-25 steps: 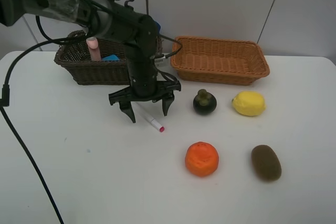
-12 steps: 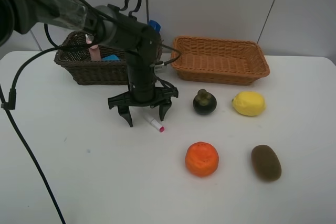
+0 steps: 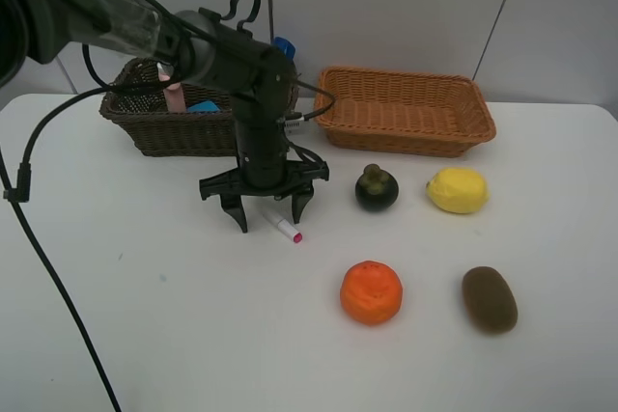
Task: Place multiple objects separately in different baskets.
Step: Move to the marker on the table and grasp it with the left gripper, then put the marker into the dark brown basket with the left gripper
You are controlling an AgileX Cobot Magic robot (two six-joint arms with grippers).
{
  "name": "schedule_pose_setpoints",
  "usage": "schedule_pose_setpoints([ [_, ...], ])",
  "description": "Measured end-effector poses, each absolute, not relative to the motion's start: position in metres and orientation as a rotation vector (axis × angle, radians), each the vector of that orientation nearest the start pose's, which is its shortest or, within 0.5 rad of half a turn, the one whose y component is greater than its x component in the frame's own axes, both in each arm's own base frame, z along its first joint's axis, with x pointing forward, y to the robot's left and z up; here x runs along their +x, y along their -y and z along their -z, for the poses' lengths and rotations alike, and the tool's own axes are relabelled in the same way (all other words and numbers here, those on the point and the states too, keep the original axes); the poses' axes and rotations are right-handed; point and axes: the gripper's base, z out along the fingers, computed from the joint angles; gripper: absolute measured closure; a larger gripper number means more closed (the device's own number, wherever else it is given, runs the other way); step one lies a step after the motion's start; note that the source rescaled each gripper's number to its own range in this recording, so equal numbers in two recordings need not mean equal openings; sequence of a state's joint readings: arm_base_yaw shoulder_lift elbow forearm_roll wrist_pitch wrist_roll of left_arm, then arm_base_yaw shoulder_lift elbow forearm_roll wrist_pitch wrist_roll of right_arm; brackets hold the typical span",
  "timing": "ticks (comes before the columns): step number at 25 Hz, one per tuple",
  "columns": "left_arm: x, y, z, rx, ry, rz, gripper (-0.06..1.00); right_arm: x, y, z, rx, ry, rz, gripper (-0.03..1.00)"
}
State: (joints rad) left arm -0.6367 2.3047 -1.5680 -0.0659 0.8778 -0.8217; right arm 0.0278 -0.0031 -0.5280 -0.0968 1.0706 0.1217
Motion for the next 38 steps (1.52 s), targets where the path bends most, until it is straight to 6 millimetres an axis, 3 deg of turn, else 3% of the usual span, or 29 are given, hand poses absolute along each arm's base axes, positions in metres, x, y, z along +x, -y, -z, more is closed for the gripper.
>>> schedule_pose_setpoints([
  [4, 0.345, 0.262, -0.082, -0.371, -3.137, 0.108, 0.87, -0.009, 0.008, -0.284, 0.102, -2.017, 0.02, -0.03],
  [5, 0.345, 0.263, -0.082, -0.372, -3.138, 0.108, 0.94, -0.009, 0.008, -0.284, 0.102, -2.017, 0.02, -0.03],
  [17, 0.34, 0.268, -0.087, -0.265, -3.15, 0.119, 0.92, -0.009, 0.008, -0.284, 0.102, -2.017, 0.02, -0.03],
  [19, 0.334, 0.276, -0.099, -0.196, -3.123, 0.12, 0.92, -0.009, 0.008, -0.284, 0.102, -2.017, 0.02, -0.03],
  [23, 0.32, 0.292, -0.144, -0.021, -3.023, 0.181, 0.92, -0.009, 0.008, -0.284, 0.102, -2.017, 0.02, -0.03],
  [27, 0.315, 0.293, -0.189, 0.066, -2.931, 0.273, 0.92, -0.009, 0.008, -0.284, 0.102, -2.017, 0.02, -0.03],
  [29, 0.324, 0.285, -0.21, 0.074, -2.874, 0.316, 0.92, -0.009, 0.008, -0.284, 0.102, -2.017, 0.02, -0.03],
  [32, 0.354, 0.262, -0.241, 0.057, -2.759, 0.366, 0.92, -0.009, 0.008, -0.284, 0.102, -2.017, 0.02, -0.03],
  [38, 0.428, 0.185, -0.269, 0.014, -2.401, 0.362, 0.92, -0.009, 0.008, -0.284, 0.102, -2.017, 0.02, -0.03],
])
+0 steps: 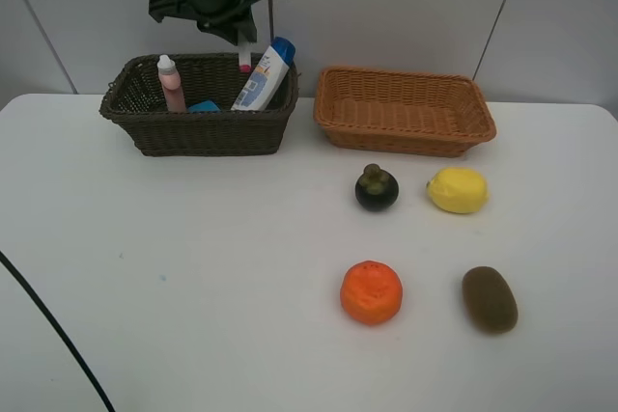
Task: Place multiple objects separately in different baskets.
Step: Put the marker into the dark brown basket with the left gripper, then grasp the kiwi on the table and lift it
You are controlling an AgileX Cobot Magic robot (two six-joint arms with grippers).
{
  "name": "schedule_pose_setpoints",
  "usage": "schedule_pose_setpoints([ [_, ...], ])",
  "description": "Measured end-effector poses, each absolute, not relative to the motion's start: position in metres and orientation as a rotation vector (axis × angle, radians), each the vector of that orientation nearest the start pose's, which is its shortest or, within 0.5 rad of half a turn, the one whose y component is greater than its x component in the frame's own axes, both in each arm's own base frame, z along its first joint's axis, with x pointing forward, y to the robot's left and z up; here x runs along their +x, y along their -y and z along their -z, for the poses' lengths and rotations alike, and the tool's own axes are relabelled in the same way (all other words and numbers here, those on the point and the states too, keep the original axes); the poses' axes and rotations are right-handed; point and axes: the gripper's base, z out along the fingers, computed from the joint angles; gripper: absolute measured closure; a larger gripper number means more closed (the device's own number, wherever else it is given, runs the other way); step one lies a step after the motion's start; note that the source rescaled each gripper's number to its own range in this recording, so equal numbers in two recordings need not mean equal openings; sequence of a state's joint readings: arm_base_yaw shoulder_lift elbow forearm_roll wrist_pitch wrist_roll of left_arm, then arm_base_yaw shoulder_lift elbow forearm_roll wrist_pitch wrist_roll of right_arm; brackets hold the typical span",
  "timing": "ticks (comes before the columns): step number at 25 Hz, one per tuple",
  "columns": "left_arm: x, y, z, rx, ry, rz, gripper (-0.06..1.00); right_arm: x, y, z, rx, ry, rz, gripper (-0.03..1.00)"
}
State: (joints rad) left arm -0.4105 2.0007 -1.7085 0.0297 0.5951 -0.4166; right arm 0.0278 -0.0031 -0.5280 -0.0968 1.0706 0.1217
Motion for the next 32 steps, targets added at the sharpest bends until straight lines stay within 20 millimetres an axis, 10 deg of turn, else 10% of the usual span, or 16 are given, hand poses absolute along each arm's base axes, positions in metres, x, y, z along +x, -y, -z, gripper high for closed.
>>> schedule_pose_setpoints([
  [9, 0.48, 0.108, -0.22, -0.025, -2.335, 0.181, 0.9, -0.009, 0.008, -0.284, 0.102, -2.017, 0.02, -0.03],
  [14, 0.483, 0.104, -0.212, 0.077, -2.343, 0.112, 0.11, -0.009, 0.008, -0.284, 0.102, -2.017, 0.02, -0.03],
  [16, 0.483, 0.104, -0.214, 0.082, -2.337, 0.111, 0.0, -0.009, 0.008, -0.284, 0.102, -2.017, 0.02, -0.03],
  [26, 0.474, 0.111, -0.265, -0.055, -2.579, 0.239, -0.05, -0.009, 0.008, -0.284, 0.102, -2.017, 0.02, -0.03],
  [32, 0.46, 0.085, -0.288, -0.047, -2.727, 0.029, -0.05, -0.009, 0.008, -0.284, 0.102, -2.017, 0.02, -0.03],
])
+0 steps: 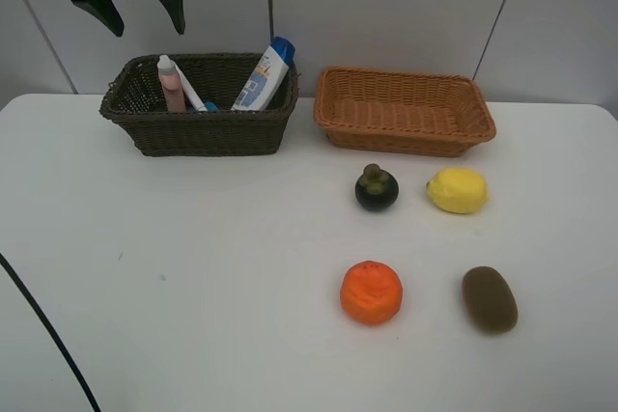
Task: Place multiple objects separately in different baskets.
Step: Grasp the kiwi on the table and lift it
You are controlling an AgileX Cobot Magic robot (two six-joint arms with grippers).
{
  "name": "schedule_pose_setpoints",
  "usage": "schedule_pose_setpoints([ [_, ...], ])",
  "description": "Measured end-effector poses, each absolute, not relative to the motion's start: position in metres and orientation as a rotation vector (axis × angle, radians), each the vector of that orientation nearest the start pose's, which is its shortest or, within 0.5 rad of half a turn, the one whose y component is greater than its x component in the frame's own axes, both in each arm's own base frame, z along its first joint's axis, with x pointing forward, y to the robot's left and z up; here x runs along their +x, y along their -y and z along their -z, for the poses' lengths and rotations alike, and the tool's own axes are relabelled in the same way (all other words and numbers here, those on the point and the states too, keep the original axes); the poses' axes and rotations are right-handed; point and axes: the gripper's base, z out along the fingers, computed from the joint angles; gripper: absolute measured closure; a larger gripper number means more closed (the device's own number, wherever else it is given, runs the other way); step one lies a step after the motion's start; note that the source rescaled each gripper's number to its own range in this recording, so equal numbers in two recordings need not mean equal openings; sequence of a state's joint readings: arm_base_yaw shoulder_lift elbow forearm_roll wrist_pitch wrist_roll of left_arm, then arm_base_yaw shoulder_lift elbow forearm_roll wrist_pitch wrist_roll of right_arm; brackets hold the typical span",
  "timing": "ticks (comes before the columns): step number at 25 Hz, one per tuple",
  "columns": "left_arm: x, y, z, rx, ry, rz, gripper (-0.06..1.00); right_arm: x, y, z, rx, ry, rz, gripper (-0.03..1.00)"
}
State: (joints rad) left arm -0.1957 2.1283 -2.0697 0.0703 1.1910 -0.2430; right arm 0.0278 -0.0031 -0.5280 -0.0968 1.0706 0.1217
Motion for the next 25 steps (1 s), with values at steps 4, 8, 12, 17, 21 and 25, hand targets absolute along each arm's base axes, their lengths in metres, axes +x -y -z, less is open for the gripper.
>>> schedule_pose_setpoints([
  [4, 0.442, 0.048, -0.292, -0.13, -2.772, -0.01, -0.05, -0.009, 0.008, -0.284, 0.102, -2.017, 0.02, -0.03],
  [8, 0.398, 0.015, -0.3, -0.164, -2.829, -0.032, -0.05, -0.009, 0.008, -0.284, 0.102, -2.017, 0.02, -0.03],
  [12, 0.332, 0.009, -0.31, -0.145, -2.867, -0.009, -0.05, -0.009, 0.008, -0.284, 0.102, -2.017, 0.02, -0.03],
  [17, 0.239, 0.012, -0.328, -0.105, -2.77, 0.1, -0.05, -0.009, 0.008, -0.284, 0.102, -2.017, 0.02, -0.03],
  [21, 0.168, 0.013, -0.33, 0.02, -2.67, 0.137, -0.05, -0.009, 0.008, -0.284, 0.102, -2.017, 0.02, -0.03],
  [25, 0.102, 0.015, -0.326, 0.082, -2.523, 0.17, -0.05, -0.009, 0.008, -0.284, 0.102, -2.017, 0.02, -0.03],
])
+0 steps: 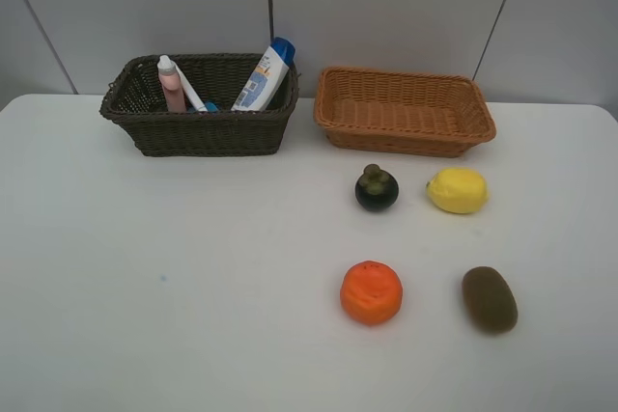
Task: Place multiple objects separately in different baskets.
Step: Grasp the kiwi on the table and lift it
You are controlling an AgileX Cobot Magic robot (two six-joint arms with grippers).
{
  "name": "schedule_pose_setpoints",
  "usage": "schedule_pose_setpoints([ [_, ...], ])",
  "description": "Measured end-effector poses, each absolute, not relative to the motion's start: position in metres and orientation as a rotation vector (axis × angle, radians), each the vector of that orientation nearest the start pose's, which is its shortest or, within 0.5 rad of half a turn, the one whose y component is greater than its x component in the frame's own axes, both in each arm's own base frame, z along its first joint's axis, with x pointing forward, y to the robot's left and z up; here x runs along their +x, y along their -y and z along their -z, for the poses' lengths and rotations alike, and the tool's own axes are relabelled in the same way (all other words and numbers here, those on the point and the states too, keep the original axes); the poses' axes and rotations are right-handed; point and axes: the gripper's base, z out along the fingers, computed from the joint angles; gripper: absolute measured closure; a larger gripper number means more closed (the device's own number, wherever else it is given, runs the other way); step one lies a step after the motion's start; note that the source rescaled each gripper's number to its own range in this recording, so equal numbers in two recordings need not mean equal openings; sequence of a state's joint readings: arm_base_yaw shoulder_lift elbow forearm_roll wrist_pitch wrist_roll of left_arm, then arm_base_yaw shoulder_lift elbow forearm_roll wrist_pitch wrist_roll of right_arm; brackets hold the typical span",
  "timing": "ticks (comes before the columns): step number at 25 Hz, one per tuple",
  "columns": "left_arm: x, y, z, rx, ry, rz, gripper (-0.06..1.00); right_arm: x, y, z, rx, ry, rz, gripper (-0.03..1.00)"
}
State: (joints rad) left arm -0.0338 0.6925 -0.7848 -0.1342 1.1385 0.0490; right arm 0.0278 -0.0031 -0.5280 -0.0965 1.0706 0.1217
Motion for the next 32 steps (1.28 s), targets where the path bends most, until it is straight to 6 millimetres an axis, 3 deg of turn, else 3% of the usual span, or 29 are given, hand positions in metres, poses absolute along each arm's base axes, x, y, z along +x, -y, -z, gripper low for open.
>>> schedule_pose_setpoints([
  [5, 0.037, 0.013, -0.314, 0.114, -2.303, 0.161, -0.05, -0.009, 0.008, -0.284, 0.102, -2.017, 0.02, -0.03],
  [9, 0.005, 0.012, -0.302, 0.144, -2.163, 0.14, -0.05, -0.009, 0.008, -0.284, 0.102, -2.017, 0.02, -0.03],
  [13, -0.014, 0.011, -0.291, 0.15, -2.069, 0.133, -0.05, -0.009, 0.008, -0.284, 0.102, -2.017, 0.02, -0.03],
  [23, -0.008, 0.01, -0.278, 0.136, -2.041, 0.122, -0.05, -0.009, 0.008, -0.284, 0.102, -2.017, 0.02, -0.03],
  [32, -0.008, 0.01, -0.279, 0.125, -2.032, 0.12, -0.05, -0.009, 0.008, -0.284, 0.101, -2.017, 0.015, -0.03],
])
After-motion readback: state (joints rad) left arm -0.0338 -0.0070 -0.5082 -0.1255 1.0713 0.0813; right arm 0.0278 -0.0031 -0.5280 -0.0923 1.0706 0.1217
